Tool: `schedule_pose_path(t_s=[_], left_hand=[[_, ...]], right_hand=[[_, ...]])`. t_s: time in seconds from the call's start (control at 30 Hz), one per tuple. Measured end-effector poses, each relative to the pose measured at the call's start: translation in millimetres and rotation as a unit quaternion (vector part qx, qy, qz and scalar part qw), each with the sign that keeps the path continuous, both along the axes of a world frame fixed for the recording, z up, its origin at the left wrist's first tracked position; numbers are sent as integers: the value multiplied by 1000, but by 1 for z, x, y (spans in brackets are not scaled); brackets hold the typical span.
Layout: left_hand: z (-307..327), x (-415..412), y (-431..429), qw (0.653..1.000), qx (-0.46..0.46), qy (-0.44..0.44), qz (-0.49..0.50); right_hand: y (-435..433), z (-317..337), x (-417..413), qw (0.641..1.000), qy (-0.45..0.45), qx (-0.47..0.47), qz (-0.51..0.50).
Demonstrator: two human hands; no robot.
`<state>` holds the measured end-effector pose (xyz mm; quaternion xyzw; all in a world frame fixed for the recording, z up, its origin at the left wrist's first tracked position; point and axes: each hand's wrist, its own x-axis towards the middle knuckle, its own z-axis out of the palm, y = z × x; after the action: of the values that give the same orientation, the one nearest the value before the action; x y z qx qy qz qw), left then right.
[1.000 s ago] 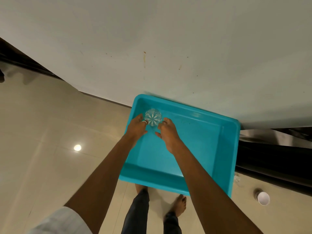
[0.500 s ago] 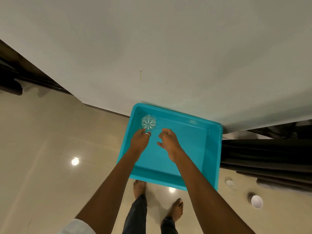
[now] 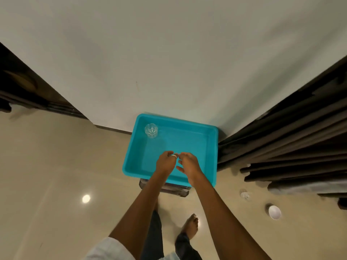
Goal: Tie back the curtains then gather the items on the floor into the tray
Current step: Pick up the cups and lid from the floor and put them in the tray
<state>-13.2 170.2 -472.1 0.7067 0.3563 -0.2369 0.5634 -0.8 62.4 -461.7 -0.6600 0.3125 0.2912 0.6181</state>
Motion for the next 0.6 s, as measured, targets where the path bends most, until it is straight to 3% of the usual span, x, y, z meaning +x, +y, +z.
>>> schedule_pose_path(t_s=[0.27, 0.6], left_hand=[[26, -67, -73, 999, 32, -36, -23], [35, -101, -121, 997, 29, -64, -38]], right_hand=[[-79, 30, -69, 1000, -18, -7, -24], [-153, 51, -138, 991, -42, 28, -125]])
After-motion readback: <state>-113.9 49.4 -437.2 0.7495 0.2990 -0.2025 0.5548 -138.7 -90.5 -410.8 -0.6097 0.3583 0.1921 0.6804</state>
